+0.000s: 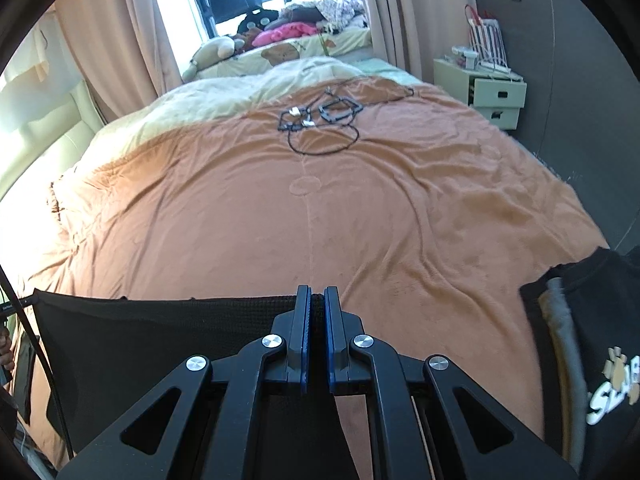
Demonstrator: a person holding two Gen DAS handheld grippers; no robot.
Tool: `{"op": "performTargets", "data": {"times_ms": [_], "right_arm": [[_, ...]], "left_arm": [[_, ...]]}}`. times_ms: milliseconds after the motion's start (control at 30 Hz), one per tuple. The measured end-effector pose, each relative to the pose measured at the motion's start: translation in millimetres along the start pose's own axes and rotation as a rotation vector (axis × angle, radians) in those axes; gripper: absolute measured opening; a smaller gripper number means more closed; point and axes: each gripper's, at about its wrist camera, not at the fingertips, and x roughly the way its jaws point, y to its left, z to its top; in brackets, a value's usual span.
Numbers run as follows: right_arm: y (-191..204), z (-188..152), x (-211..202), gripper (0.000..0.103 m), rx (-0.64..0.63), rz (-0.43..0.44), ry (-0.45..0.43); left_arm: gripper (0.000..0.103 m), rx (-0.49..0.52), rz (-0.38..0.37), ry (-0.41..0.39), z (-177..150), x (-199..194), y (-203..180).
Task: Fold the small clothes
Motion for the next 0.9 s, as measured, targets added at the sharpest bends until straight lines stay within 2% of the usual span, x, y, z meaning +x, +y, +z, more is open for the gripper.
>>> {"op": "performTargets", "data": {"times_ms": [267,633,900], "right_arm": [[7,12,61,0.003,-0.008,-0.048,0.068],[18,22,75,0.003,-0.005,-0.080,0.054],[17,20,99,0.003,0.008,-0.141,0.064]], "left_arm": [[0.007,0.043,0.081,0.079,2,60,3],[0.007,0.061,0.098,0.055,13,58,1],[0.008,0.048,0.130,0.053,19,82,-4]]}}
